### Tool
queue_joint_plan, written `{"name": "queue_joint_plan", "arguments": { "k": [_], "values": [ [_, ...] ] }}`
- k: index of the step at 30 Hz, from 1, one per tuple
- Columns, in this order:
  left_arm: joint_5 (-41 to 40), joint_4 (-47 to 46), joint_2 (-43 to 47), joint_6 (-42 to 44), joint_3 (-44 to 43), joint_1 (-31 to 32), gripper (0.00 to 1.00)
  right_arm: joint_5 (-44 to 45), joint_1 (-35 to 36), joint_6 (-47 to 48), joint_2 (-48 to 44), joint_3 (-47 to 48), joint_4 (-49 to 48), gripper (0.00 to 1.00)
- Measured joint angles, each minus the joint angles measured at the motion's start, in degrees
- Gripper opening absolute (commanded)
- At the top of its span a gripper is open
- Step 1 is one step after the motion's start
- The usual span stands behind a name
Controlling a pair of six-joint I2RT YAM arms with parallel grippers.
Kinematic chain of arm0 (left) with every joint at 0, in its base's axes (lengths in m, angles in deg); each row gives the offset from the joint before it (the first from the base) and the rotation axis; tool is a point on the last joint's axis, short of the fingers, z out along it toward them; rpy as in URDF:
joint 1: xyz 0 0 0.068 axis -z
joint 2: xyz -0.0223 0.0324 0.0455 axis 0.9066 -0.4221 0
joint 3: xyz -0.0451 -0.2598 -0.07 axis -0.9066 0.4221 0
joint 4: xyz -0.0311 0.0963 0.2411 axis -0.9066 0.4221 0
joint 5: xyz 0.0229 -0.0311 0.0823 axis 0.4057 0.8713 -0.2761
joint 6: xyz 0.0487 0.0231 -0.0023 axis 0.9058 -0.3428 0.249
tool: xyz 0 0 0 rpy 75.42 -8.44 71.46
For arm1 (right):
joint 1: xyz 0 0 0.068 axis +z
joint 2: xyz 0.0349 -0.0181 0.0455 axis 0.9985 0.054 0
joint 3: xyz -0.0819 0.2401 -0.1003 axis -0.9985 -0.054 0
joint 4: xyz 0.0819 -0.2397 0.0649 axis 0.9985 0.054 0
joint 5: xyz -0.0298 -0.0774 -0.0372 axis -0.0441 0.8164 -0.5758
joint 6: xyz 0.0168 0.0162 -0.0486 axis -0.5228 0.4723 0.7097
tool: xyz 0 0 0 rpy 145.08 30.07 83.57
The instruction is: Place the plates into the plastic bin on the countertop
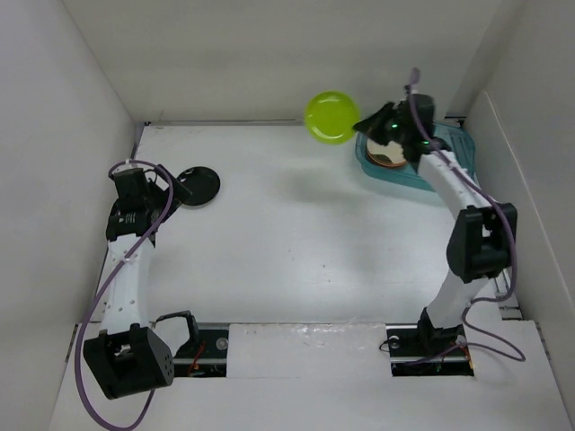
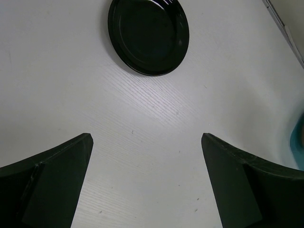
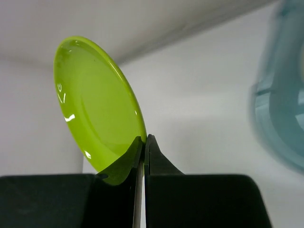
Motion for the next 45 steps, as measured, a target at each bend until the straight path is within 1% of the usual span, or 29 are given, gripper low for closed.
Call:
{"name": "queue_joint_plan", "arguments": {
  "k": [3, 4, 6, 9, 13, 14, 15, 16, 17, 18, 20, 21, 22, 25, 28, 31, 33, 36, 38, 41, 43, 45],
  "values": [
    [0.3, 0.0, 0.0, 0.0, 0.0, 0.0, 1.0, 3.4, -10.7, 0.4, -3.1, -1.2, -0.7, 0.0],
    [0.5, 0.0, 0.0, 0.0, 0.0, 0.0, 1.0, 4.7, -14.1, 0.4, -3.0, -1.7, -0.7, 0.0],
    [0.6, -0.1, 0.1, 0.2, 0.1, 0.0, 1.0, 6.4, -18.7, 0.4, -1.5, -2.6, -0.4, 0.0],
    [0.8, 0.0, 0.3, 0.4, 0.3, 0.0, 1.0, 6.9, -22.5, 0.4, 3.3, -2.9, 0.4, 0.0],
    [0.9, -0.1, 1.0, 0.4, 0.3, 0.0, 1.0, 6.3, -24.0, 0.3, 11.0, -2.0, 2.1, 0.01],
    [0.9, -0.1, 1.1, 0.4, 0.3, 0.0, 1.0, 6.1, -24.0, 0.3, 12.4, -1.7, 2.7, 0.07],
    [1.0, -0.2, 1.1, 0.4, 0.3, 0.0, 1.0, 5.8, -24.0, 0.1, 13.7, -1.3, 3.1, 0.18],
    [1.0, -0.3, 1.1, 0.4, 0.3, 0.0, 1.0, 5.5, -24.0, -0.1, 14.8, -0.8, 3.5, 0.37],
    [1.0, -0.3, 1.1, 0.4, 0.3, 0.0, 1.0, 5.2, -24.0, -0.6, 15.5, -0.3, 3.7, 0.64],
    [1.0, -0.4, 1.1, 0.4, 0.3, 0.0, 1.0, 4.8, -24.0, -0.7, 15.8, 0.1, 3.7, 0.7],
    [1.0, -0.4, 1.1, 0.3, 0.4, 0.0, 1.0, 4.3, -24.0, -0.7, 15.6, 0.6, 3.5, 0.94],
    [0.9, -0.4, 1.1, 0.3, 0.4, 0.0, 1.0, 4.5, -23.9, -0.9, 15.0, 0.6, 3.2, 0.96],
    [0.8, -0.4, 1.1, -0.1, 0.4, 0.0, 1.0, 4.5, -23.9, -0.9, 14.3, 0.6, 3.0, 1.0],
    [0.6, -1.8, 1.2, -2.5, 2.3, 0.0, 1.0, 6.3, -23.4, -1.0, 10.1, -0.2, 2.3, 1.0],
    [1.3, -5.5, 1.3, -7.0, 8.1, 0.0, 1.0, 8.2, -21.5, -0.8, 3.5, -1.8, 1.5, 1.0],
    [1.1, -8.3, 0.5, -11.9, 14.9, 0.0, 1.0, 9.8, -16.7, 0.0, -4.1, -3.5, 0.7, 1.0],
    [0.4, -10.1, -1.0, -15.0, 17.2, 0.0, 1.0, 9.8, -11.5, 0.8, -9.2, -5.3, -0.3, 1.0],
    [-0.7, -15.0, -6.9, -18.6, 18.7, 0.0, 1.0, 6.8, -3.9, 1.1, -14.6, -9.0, -3.9, 1.0],
    [-1.3, -20.0, -11.4, -20.8, 18.9, 0.0, 1.0, 4.4, -1.2, 0.6, -16.5, -11.9, -6.2, 1.0],
    [-1.7, -27.6, -19.0, -23.9, 18.9, 0.0, 0.96, 1.6, 0.2, -0.4, -17.6, -16.5, -8.9, 1.0],
    [-2.0, -32.5, -22.9, -25.3, 17.0, 0.0, 0.94, 0.7, 0.9, -0.9, -17.5, -18.4, -9.1, 1.0],
    [-2.3, -34.4, -27.6, -27.2, 13.0, 0.2, 0.91, 0.0, 1.6, -1.3, -17.5, -19.6, -9.2, 1.0]
  ]
}}
